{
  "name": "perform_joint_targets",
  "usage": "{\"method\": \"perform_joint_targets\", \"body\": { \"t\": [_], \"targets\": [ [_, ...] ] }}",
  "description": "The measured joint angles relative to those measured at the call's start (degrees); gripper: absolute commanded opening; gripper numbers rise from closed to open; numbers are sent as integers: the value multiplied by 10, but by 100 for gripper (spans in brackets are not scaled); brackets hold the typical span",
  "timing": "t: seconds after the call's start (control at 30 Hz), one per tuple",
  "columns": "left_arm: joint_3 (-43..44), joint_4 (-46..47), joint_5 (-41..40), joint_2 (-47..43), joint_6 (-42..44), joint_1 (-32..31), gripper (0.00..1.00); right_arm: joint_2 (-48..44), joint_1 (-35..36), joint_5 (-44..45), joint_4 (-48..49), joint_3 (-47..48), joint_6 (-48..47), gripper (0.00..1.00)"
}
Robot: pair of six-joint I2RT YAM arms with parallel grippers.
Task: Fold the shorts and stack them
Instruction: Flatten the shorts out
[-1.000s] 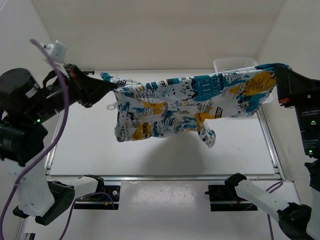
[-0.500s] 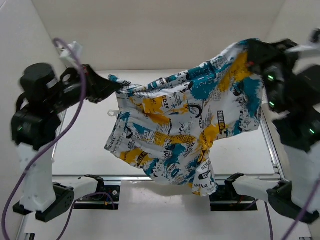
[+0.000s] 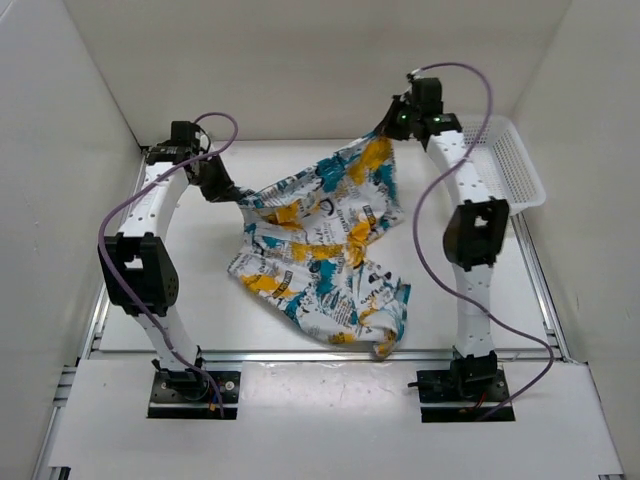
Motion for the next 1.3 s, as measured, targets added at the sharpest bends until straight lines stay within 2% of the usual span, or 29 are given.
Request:
{"method": "perform_joint_targets", "body": {
  "t": [0.07, 0.13, 0.27, 0.47, 0.6, 0.87, 1.13, 1.23, 1.27, 1.3],
  "targets": [
    [0, 5, -8, 29, 0, 24, 10, 105, -1, -57, -21, 101, 6, 0],
    [0, 9, -15, 38, -2, 46, 10, 177, 0, -105, -28, 158, 18, 0],
    [5, 16, -19, 36, -2, 74, 10, 205, 1, -167, -26, 145, 39, 0],
    [6, 16, -27, 36, -2, 81, 10, 166, 0, -197, -9, 87, 48, 0],
    [5, 18, -28, 36, -2, 81, 10, 107, 0, -190, -13, 36, 45, 0],
    [-14, 22, -29, 31, -2, 81, 10, 52, 6, -172, -40, 26, 27, 0],
    [-38, 25, -34, 18, -2, 81, 10, -110, 61, -90, -64, -130, -2, 0],
    [-40, 24, -34, 17, -2, 81, 10, -107, 54, -88, -72, -107, -2, 0],
    [-40, 24, -34, 17, -2, 81, 10, -85, 45, -87, -86, -68, -2, 0],
    [-40, 25, -34, 17, -2, 81, 10, -51, 34, -87, -93, -19, -1, 5]
  ]
}}
